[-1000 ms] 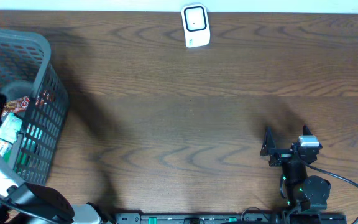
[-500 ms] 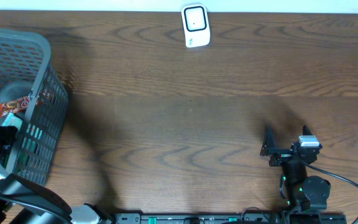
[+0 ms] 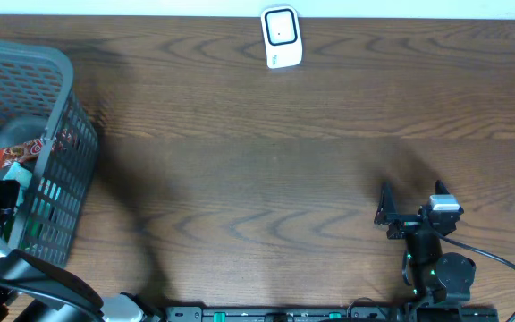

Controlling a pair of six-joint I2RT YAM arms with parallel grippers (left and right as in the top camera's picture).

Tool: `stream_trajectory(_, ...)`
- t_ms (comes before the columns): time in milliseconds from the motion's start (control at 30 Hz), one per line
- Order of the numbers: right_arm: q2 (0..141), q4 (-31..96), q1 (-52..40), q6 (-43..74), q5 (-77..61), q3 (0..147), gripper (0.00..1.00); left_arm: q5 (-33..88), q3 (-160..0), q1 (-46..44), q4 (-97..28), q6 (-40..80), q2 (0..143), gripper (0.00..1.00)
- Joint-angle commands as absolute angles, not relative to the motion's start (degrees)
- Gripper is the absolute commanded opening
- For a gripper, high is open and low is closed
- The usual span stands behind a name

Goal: Scan the item barcode
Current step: 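Grasp the green-lidded bottle with the left gripper and lift it out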

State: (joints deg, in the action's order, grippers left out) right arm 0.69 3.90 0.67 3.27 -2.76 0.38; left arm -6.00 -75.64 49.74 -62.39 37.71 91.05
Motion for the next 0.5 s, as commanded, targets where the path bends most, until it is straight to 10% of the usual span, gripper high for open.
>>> stream_trajectory(0, 0.4, 4.1, 0.3, 3.8, -2.7, 0.3, 0.99, -6.9, -73.4, 50.0, -61.2, 38.2, 91.4, 0.98)
stream_trajectory(467, 0.4, 4.1, 0.3, 3.8, -2.7, 0.3, 0.99, -6.9, -66.6, 50.0, -53.1, 38.2, 93.0, 0.98)
